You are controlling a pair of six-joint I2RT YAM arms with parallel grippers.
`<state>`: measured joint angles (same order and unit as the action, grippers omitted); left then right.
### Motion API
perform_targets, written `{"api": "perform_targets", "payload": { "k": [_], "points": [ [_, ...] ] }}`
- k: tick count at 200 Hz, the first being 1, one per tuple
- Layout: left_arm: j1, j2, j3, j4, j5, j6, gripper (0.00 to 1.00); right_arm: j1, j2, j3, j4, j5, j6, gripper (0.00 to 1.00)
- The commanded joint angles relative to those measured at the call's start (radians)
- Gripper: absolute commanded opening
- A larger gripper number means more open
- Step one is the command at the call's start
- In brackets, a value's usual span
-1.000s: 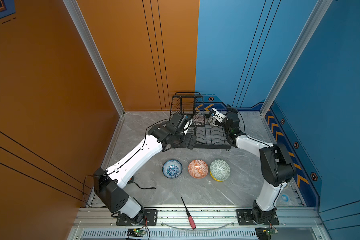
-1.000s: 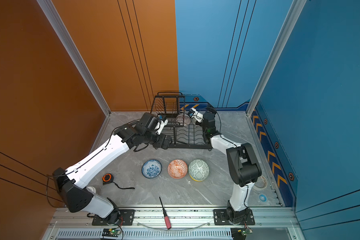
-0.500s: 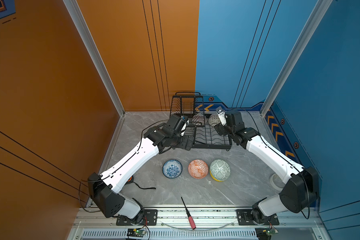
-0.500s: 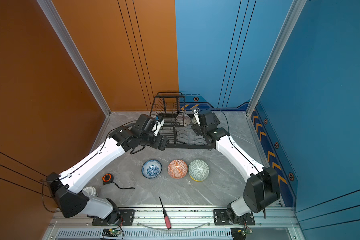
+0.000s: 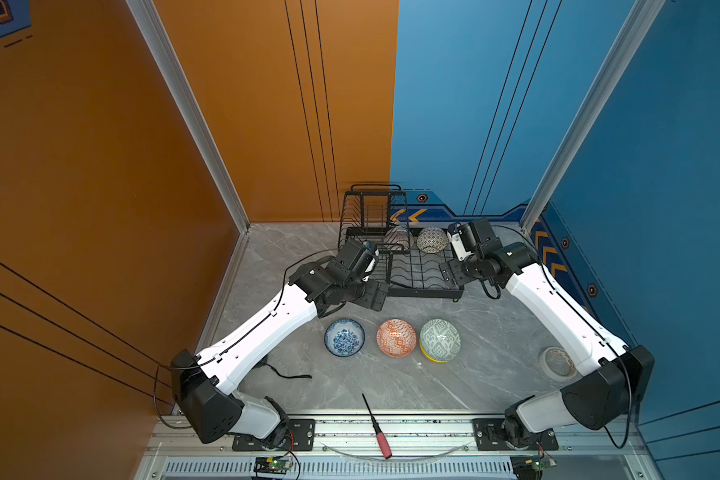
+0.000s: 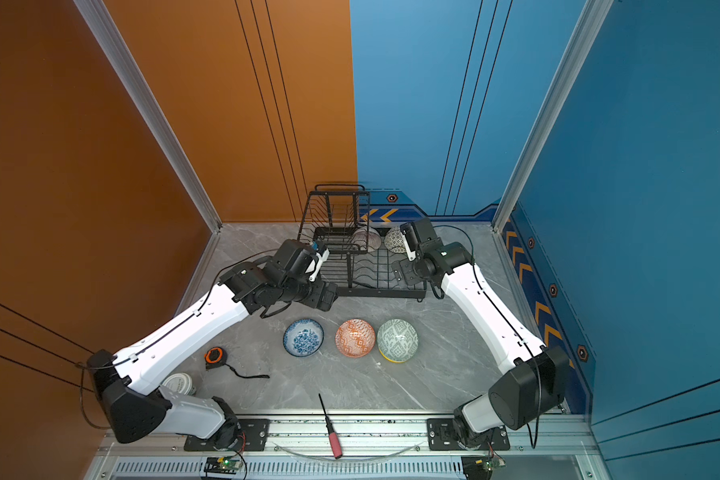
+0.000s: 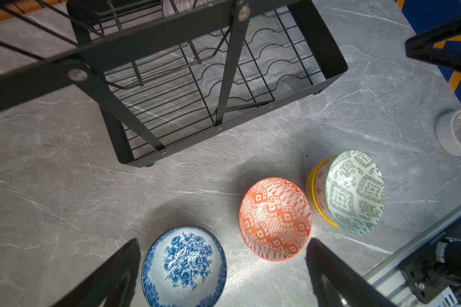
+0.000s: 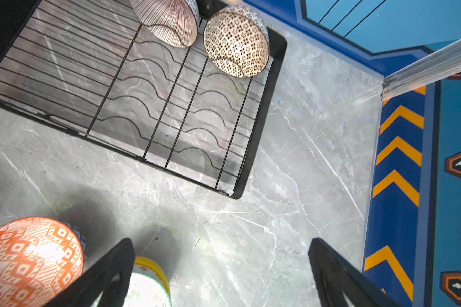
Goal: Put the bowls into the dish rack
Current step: 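Open the right gripper and raise it away from the bowl in the rack, then move the left gripper down over the green-patterned bowl's rim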
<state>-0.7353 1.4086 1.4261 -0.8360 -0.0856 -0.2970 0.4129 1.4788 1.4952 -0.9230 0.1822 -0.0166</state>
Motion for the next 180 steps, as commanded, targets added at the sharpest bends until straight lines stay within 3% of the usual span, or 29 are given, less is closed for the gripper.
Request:
{"api": "perform_targets", "payload": {
  "k": [1, 77, 158, 180],
  "points": [
    [-0.029, -0.040, -0.043, -0.017, 0.013, -0.038, 0.98, 0.002, -0.008, 0.025, -0.072, -0.031, 0.038, 1.00],
    [-0.138, 0.042, -0.072, 0.008, 0.049, -0.063, 0.98, 0.009, 0.048, 0.131, -0.089, -0.053, 0.020, 1.00],
    [-0.251, 0.257, 0.043, 0.049, -0.003, -0.031, 1.00, 0.004, 0.074, 0.165, -0.097, -0.050, 0.017, 1.00],
    [-0.268, 0.310, 0.078, 0.050, 0.002, -0.028, 0.96, 0.000, 0.071, 0.155, -0.097, -0.041, 0.017, 1.00]
  ]
}}
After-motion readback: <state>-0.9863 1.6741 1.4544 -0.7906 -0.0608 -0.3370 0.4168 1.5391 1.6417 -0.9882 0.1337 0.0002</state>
